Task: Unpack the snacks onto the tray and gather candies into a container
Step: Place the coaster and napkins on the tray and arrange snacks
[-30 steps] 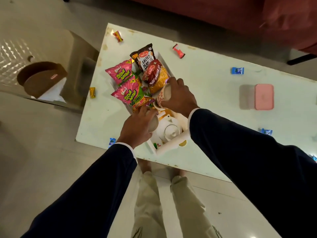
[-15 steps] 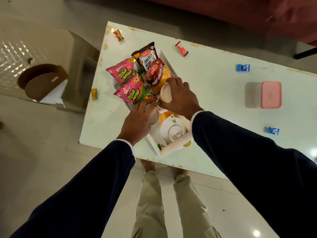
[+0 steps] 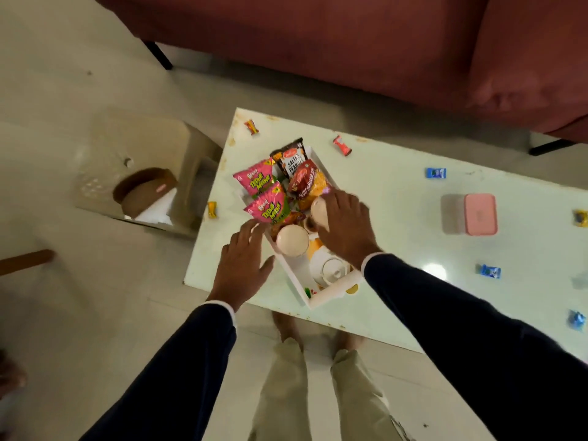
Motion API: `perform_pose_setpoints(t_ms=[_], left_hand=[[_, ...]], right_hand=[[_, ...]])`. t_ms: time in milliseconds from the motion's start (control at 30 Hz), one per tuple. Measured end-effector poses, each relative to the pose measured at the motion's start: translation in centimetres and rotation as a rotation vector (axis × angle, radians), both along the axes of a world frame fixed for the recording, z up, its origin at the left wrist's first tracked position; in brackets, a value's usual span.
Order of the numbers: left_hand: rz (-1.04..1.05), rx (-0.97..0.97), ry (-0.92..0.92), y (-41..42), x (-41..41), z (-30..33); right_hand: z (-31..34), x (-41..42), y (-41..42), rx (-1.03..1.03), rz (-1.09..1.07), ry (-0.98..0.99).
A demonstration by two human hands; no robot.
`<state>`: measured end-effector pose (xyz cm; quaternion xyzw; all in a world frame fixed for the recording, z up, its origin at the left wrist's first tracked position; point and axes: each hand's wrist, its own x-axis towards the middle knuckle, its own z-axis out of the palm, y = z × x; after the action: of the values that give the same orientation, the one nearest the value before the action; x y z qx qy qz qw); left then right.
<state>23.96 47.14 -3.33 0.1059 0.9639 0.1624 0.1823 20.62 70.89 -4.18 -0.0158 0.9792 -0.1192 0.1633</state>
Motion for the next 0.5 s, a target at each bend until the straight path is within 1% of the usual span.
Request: perform_pose_setpoints(t_ms=[33,100,133,167,233,267,367,500], left_hand=[[0.046,0.008,0.003,-1.1,0.1,2.3],[0.074,0.028,0.012,-2.5,0.1,3.6],[0.098,0.023,0.013,-4.0,0.0,5.4],[0.131,-0.008,0.014,-5.7,-0.1,7.5],[0.166,-0.042,0.018,-8.8,-0.6,9.5],[0.18,-0.052,0.015,-10.6,-1.2,9.9],[0.187,-0.087,-0.01,-15.5,-4.0,9.7],[0.238,-0.029,-0.04,-22.1,-9.8,6.3]], right_hand=[[1.8,0.6,-1.1,0.003,0.027,-0.019],[2.3,1.6,-2.4,0.0,0.058,-0.083],[3.5,1.8,-3.7,-0.02,0.102,-0.107],[5.3,1.9,-5.3,-0.045,0.128,-0.121],[7.1,1.7,-8.3,-0.113,0.156,-0.138],[7.4,1.3,-9.8,-0.148,0.177,-0.129],[7.6,-0.6,-14.0,-0.22,0.206,-0.191],[5.2,-3.8,-20.3,-0.312,0.113,-0.272]])
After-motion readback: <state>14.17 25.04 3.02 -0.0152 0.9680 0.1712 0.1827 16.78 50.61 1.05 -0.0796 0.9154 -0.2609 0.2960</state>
